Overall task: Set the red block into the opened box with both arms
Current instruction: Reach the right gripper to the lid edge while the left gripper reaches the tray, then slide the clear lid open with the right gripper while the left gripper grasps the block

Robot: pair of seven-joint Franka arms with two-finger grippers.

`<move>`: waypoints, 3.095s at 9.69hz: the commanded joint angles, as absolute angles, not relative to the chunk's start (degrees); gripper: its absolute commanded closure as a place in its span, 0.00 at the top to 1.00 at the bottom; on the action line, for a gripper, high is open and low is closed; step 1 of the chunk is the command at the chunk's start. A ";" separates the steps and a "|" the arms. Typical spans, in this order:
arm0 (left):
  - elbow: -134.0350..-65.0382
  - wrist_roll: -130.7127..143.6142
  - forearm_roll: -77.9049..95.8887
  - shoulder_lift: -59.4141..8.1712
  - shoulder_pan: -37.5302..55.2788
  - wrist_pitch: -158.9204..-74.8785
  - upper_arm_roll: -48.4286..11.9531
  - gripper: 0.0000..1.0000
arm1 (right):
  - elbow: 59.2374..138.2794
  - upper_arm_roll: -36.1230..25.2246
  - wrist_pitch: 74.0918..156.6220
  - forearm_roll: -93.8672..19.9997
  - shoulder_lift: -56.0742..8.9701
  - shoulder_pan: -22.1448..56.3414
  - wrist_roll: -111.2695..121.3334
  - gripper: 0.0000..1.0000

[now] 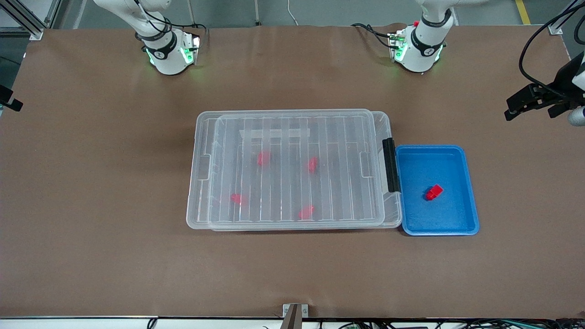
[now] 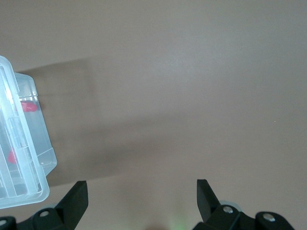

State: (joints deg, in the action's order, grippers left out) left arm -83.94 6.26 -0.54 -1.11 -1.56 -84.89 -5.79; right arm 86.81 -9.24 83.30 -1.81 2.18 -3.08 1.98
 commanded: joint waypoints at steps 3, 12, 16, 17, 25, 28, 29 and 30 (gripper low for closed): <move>-82.63 6.50 -1.67 -2.98 -1.76 -82.97 -7.74 1.00 | 87.89 -8.53 84.02 -2.99 2.81 -3.61 2.81 1.00; -98.49 10.21 -5.54 -19.86 -2.10 -118.52 -8.00 1.00 | 87.98 8.42 94.90 -4.83 -14.03 -1.06 -0.09 1.00; -114.51 -8.14 -6.50 -20.30 -3.25 -137.02 -8.09 1.00 | 99.29 10.28 115.53 -4.66 -19.24 2.89 -0.35 1.00; -114.35 -14.00 -6.50 -22.57 -3.25 -137.28 -8.17 0.99 | 99.58 10.28 116.45 -4.40 -20.38 3.94 -3.92 1.00; -113.12 -27.16 -14.85 -32.68 -3.51 -140.71 -8.17 0.80 | 99.67 10.20 118.65 -0.89 -23.64 5.01 -5.97 1.00; -112.33 -26.81 -14.85 -32.78 -3.43 -140.63 -8.26 0.66 | 99.67 10.20 118.30 -0.44 -23.91 4.31 -5.63 1.00; -112.32 -26.89 -14.85 -32.78 -3.25 -140.54 -8.26 0.60 | 99.67 10.20 118.04 0.00 -23.91 4.05 -5.45 1.00; -112.32 -26.98 -14.85 -32.78 -3.34 -140.54 -8.26 0.44 | 99.58 10.20 116.73 0.61 -23.82 3.00 -5.10 1.00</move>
State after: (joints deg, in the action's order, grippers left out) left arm -112.76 -26.69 -13.73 -30.81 -3.07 -139.71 -8.04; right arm 98.94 9.80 117.49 -1.14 -23.91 4.82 -4.85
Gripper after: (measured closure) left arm 0.405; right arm 0.000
